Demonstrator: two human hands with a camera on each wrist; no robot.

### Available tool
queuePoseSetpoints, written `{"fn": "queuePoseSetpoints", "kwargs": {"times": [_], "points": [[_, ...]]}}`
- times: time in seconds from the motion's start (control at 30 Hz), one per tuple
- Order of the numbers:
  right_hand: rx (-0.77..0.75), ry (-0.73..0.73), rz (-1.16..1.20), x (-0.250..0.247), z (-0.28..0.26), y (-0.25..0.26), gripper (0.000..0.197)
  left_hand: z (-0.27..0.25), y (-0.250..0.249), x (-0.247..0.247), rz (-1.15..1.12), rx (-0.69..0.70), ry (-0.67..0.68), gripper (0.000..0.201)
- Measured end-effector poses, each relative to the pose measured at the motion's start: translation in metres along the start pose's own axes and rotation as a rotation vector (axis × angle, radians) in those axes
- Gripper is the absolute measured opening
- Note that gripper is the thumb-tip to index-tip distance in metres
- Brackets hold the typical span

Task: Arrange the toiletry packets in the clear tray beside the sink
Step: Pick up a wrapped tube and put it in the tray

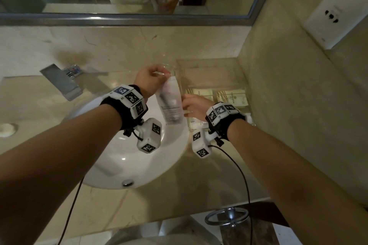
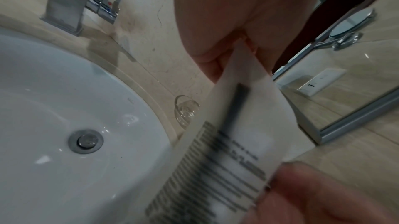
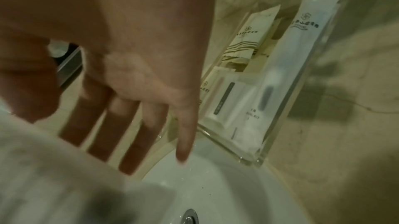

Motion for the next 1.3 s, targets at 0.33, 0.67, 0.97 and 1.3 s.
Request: {"fn": "queuePoseSetpoints", "kwargs": {"times": [0.33, 0.67, 0.97, 1.3], "points": [[0.280, -0.014, -0.119, 0.007, 0.002, -0.007, 0.083, 0.002, -0.007, -0.004, -0.148, 0.014, 0.082, 0.017], [0.062, -0.152, 0.411, -0.012, 0.012, -0.002, 0.011, 0.002, -0.006, -0.001, -0.135, 0.033, 0.160, 0.019], [-0.075, -0.271, 0.441, -0.042, 0.006, -0.006, 0.025, -0.003, 0.016, 0.000, 0.072, -0.137, 0.289, 0.010], [-0.103, -0.196, 0.259, -0.041, -0.003, -0.001, 0.016, -0.005, 0.020, 0.029, -0.036, -0.250, 0.355, 0.038]]}}
Point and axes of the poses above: each hand's wrist, its own z-axis towards the middle knuckle, its own x-axis out of the palm, y = z × x, the point moved 2 cm from there along z, towards the middle knuckle, and after that the axes turned 13 degrees about x, right-handed, at the moved point
